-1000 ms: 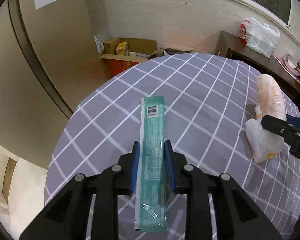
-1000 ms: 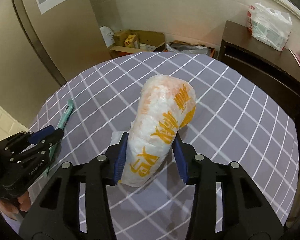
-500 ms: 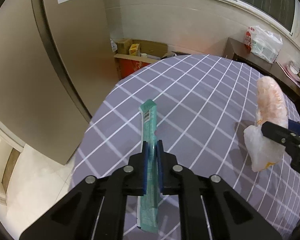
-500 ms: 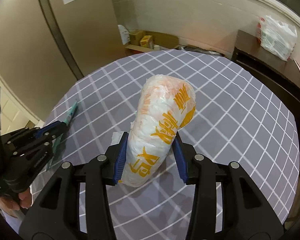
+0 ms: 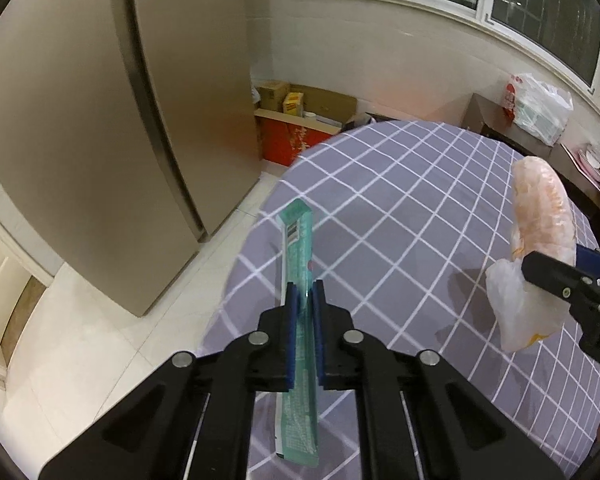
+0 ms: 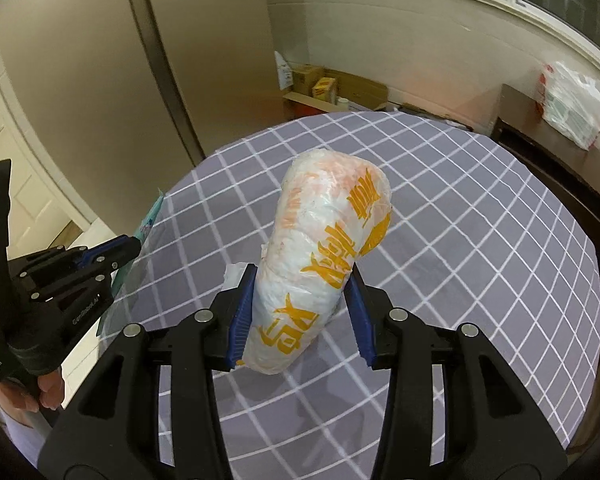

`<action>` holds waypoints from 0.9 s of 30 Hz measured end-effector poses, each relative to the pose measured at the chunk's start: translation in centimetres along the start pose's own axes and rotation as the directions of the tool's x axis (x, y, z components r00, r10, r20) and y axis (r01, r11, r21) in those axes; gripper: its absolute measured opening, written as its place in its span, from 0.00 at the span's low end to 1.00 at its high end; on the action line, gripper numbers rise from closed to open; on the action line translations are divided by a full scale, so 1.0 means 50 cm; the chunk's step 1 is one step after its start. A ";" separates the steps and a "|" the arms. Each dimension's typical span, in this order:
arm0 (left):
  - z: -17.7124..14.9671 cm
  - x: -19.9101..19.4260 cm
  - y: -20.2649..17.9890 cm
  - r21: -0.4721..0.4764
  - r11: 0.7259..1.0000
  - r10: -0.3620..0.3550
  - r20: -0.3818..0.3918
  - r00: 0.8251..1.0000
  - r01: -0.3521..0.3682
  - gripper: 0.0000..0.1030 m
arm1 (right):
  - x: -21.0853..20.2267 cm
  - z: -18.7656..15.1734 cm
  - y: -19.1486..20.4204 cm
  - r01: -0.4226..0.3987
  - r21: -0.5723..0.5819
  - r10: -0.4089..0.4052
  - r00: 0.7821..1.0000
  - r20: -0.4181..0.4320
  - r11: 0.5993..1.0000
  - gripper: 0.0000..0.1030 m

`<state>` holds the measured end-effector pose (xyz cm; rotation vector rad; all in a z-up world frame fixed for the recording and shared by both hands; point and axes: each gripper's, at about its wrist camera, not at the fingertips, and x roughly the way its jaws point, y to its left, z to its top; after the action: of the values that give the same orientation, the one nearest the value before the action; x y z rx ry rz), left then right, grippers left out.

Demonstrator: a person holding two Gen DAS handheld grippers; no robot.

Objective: Collect trash
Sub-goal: 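Carry the box and bag over the bucket and open both grippers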

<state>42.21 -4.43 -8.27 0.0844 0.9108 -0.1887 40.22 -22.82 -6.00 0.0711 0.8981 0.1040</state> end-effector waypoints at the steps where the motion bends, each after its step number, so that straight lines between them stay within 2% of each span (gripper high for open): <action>1: -0.001 -0.003 0.005 -0.001 1.000 0.003 0.002 1.000 -0.003 0.06 | -0.001 0.000 0.009 -0.004 -0.008 0.004 1.000 0.001 1.000 0.41; 10: -0.030 -0.040 0.103 -0.067 0.996 0.057 0.011 0.998 -0.057 0.06 | -0.001 0.003 0.132 -0.055 -0.111 0.056 0.998 0.002 0.992 0.41; 17: -0.071 -0.057 0.197 -0.134 0.985 0.107 -0.007 0.994 -0.107 0.07 | 0.016 -0.012 0.238 -0.105 -0.191 0.102 0.994 -0.028 0.976 0.41; 21: -0.101 -0.061 0.252 -0.175 0.973 0.146 -0.032 0.989 -0.150 0.07 | 0.029 -0.021 0.297 -0.137 -0.238 0.130 0.990 -0.048 0.962 0.41; 27: -0.146 -0.055 0.327 -0.231 0.956 0.168 -0.072 0.983 -0.181 0.07 | 0.058 -0.039 0.380 -0.170 -0.303 0.151 0.985 -0.085 0.938 0.41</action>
<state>38.13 13.07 -10.68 -0.0523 0.9664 0.0878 39.31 -3.57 -7.45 -0.1530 0.9264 0.4005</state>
